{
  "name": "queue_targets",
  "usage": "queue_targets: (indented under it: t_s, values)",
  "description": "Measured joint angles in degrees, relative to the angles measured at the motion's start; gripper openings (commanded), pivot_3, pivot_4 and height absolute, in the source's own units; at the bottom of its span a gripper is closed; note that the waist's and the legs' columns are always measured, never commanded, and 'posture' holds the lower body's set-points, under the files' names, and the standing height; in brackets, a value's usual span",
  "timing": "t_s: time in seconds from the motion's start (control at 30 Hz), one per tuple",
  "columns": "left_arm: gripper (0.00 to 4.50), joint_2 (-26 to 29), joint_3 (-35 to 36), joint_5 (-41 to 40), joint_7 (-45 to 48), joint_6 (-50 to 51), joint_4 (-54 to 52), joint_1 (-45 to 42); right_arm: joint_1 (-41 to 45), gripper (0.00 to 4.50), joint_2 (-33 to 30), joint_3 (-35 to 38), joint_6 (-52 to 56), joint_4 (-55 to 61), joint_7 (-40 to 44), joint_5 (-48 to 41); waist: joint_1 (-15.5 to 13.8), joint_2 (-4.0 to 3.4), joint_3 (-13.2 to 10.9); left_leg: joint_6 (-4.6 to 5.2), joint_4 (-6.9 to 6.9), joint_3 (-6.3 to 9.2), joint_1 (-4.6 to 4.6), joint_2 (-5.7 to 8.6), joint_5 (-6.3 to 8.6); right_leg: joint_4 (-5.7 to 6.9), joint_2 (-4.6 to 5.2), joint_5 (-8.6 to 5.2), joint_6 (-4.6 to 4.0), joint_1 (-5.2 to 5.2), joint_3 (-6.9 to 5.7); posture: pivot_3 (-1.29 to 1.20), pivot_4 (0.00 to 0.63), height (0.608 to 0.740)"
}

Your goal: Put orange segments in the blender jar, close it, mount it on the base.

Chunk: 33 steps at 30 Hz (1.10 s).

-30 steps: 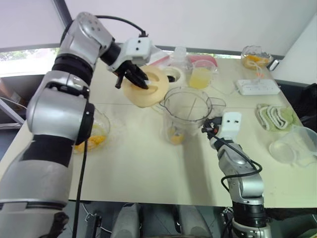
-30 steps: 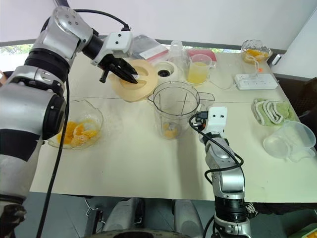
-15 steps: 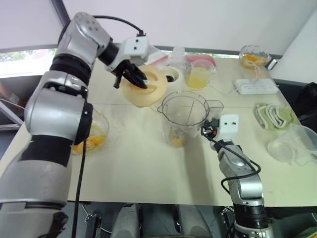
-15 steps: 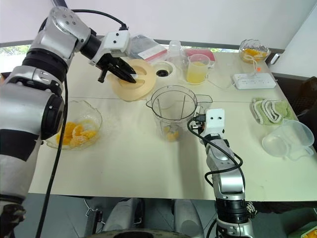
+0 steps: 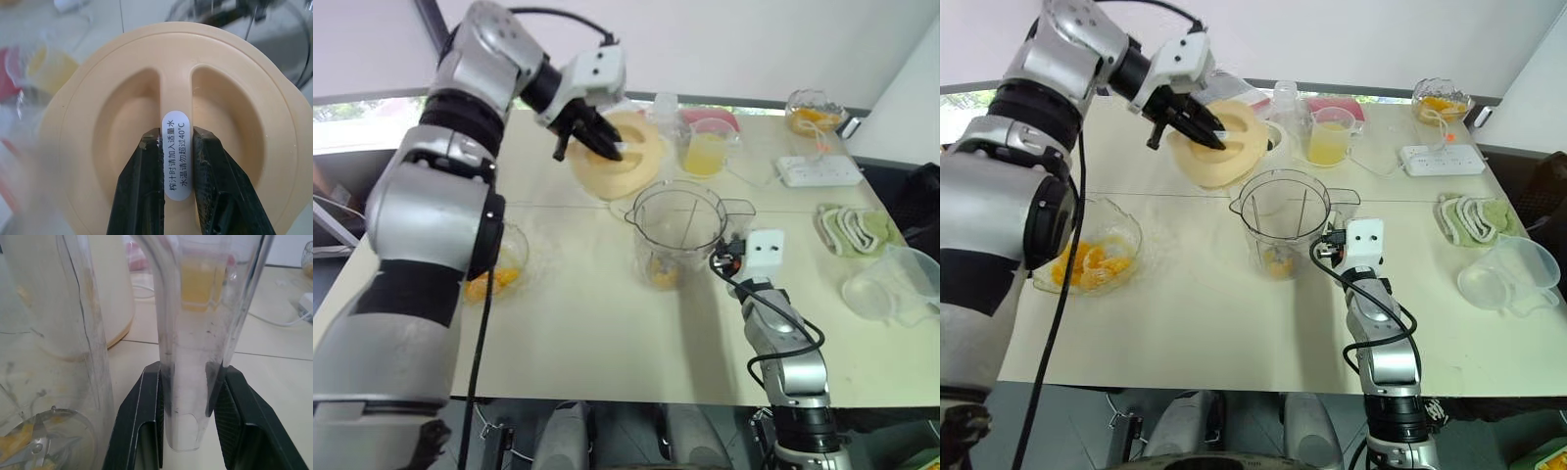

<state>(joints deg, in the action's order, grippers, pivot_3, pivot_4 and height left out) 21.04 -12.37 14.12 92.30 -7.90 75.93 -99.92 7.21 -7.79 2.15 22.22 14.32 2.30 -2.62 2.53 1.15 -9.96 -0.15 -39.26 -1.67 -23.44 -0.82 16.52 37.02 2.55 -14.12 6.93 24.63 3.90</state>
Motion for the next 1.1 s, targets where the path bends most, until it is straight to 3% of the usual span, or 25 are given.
queue_targets:
  t_s: [0.5, 0.83, 1.1]
  values:
    - [0.23, -12.9, -0.6, -0.4, -5.5, 15.9, -0.6, -1.5, -0.7, 0.83, 0.8, 0.0, -2.6, -1.4, -1.0, 0.1, 0.1, -0.01, 0.0, 0.00, 0.00, 0.05, 0.08, 0.00, 0.00, 0.06, -0.10, 0.00, -0.01, -0.02, 0.08, 0.00, 0.150, 0.740]
    - [0.23, -12.4, -2.4, 0.3, -3.7, 10.0, -1.9, 1.3, -1.7, 0.83, 1.6, 0.2, -3.1, -1.2, -1.7, 0.1, 0.0, -0.03, 0.0, 0.00, 0.00, 0.04, 0.09, 0.00, -0.01, 0.06, -0.10, 0.00, -0.02, -0.03, 0.09, 0.00, 0.150, 0.740]
    - [0.23, -12.7, -2.5, 0.2, -1.0, 11.2, -2.2, 2.8, -2.2, 0.83, 1.7, 0.2, -3.7, -1.1, -1.9, 0.1, 0.0, -0.03, 0.0, 0.00, 0.00, 0.04, 0.10, 0.01, -0.01, 0.06, -0.10, 0.00, -0.02, -0.05, 0.09, 0.00, 0.150, 0.740]
